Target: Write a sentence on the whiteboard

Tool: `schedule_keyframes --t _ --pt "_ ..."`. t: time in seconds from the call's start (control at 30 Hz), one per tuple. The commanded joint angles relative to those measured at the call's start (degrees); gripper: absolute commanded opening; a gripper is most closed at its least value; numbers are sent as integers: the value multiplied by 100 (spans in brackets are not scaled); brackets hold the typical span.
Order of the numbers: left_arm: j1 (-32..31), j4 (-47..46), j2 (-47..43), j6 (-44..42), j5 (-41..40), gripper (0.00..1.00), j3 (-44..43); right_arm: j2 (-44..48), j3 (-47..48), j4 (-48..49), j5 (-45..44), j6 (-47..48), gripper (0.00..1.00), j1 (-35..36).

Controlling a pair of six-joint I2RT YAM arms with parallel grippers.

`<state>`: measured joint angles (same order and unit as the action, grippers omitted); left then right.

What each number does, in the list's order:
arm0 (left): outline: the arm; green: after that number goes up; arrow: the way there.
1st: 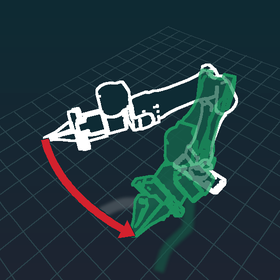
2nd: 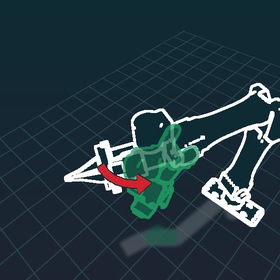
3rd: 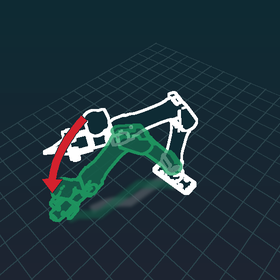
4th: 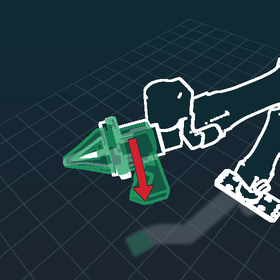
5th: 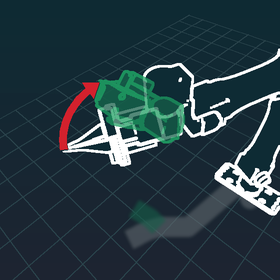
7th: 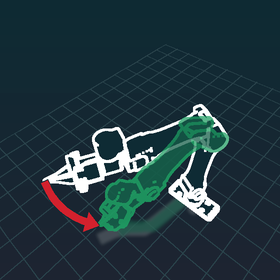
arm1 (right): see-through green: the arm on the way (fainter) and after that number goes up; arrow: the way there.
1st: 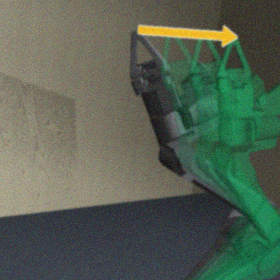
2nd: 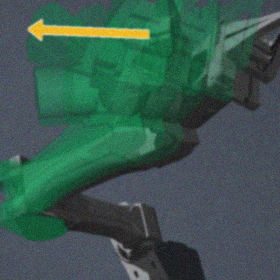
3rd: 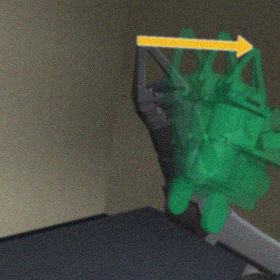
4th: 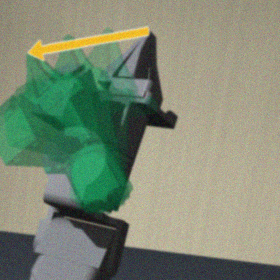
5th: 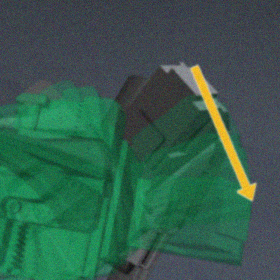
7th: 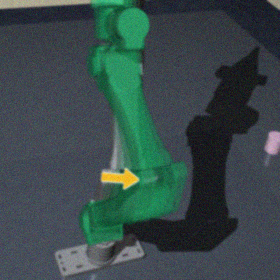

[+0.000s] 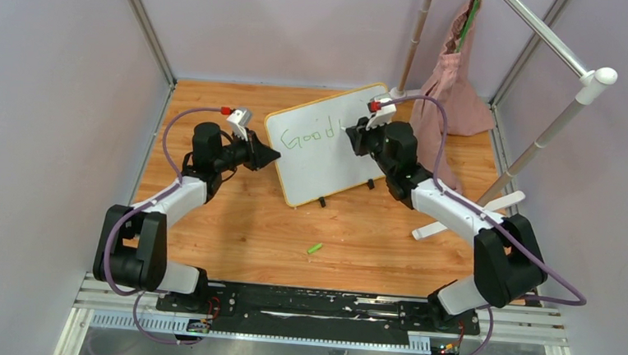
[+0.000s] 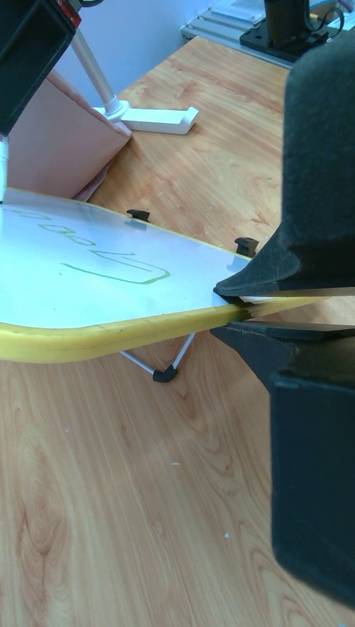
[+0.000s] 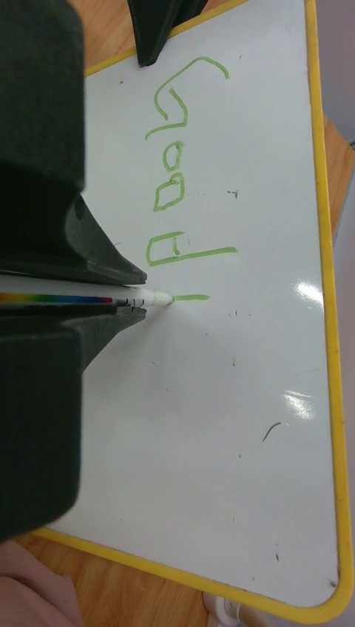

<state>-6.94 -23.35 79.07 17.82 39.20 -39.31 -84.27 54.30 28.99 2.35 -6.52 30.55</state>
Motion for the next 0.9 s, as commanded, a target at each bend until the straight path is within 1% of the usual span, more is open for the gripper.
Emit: schedule_keyframes --t 0.0,0.1,0.2,0.4,0.67,0.87 --pt "70 200 -66 -600 -816 0 10 222 -159 -51 -153 -46 0 -85" --pt "48 204 -97 -609 -818 0 26 266 -173 -186 -227 6 0 -86" --pt "35 264 -110 -646 -822 0 11 303 -159 -311 -511 43 0 -100" --pt "18 274 -98 -657 -821 0 11 353 -113 -401 -578 47 0 -186" --pt "10 286 -68 -649 -821 0 -9 630 -187 -36 196 -142 0 -97" --pt "4 287 -69 -649 -820 0 -11 387 158 -194 561 -147 0 71"
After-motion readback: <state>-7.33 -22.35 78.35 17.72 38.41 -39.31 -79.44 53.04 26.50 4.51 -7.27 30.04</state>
